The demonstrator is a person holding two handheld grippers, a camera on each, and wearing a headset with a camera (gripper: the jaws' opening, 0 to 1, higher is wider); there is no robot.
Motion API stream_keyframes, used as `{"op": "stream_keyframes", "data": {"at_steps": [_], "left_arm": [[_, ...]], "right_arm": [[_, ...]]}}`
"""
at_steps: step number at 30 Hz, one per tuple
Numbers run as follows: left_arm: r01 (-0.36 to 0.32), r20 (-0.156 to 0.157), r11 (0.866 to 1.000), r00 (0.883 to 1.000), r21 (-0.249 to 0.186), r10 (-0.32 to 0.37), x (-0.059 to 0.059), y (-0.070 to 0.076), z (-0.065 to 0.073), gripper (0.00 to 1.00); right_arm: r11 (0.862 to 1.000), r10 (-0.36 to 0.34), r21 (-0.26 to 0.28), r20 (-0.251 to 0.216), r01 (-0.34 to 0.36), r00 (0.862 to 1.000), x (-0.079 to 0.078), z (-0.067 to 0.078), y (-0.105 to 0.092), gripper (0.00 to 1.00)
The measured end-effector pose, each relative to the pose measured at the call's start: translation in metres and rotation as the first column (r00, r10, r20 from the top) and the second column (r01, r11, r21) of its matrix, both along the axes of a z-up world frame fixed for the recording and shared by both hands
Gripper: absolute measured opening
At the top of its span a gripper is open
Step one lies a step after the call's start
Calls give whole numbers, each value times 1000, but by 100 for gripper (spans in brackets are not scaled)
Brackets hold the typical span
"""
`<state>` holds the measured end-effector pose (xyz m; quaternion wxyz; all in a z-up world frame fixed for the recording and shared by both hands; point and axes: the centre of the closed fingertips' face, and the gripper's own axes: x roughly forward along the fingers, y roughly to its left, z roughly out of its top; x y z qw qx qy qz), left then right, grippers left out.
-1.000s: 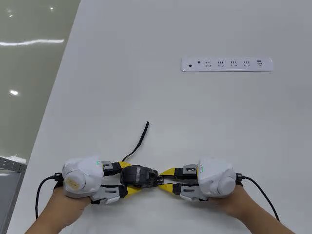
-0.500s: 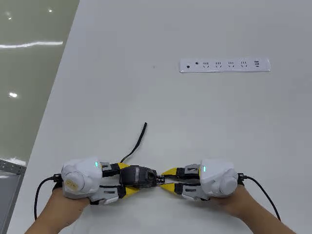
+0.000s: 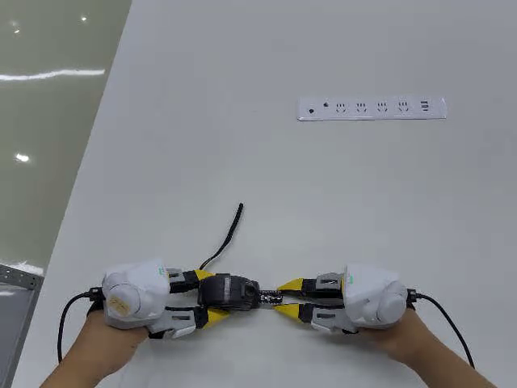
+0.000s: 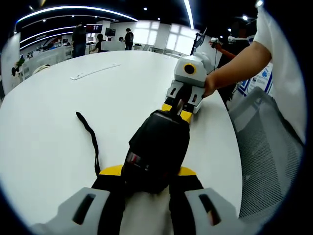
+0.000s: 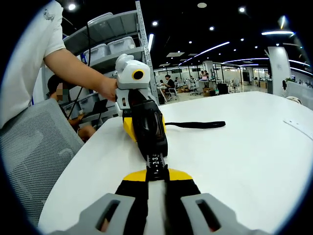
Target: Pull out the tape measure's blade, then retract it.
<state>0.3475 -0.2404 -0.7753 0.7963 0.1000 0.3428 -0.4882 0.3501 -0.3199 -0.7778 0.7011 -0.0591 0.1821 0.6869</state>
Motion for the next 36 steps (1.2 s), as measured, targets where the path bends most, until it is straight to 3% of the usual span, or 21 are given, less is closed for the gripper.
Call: {"op": "stream_keyframes", "data": {"at_steps": [4, 5, 36], "left_arm": [[5, 10, 1000, 1000, 18, -5, 0, 1, -2, 30], [2, 0, 1000, 1000, 14, -2, -1, 1, -2, 30], [5, 5, 1000, 1000, 20, -5, 1, 0, -2, 29]], "right_arm": [[1000, -9, 0, -5, 9, 1000, 1, 0, -5, 12], [1000, -11, 1, -3, 11, 1000, 1, 0, -6, 12], [998, -56, 0, -18, 56, 998, 3, 1, -45, 11]]}}
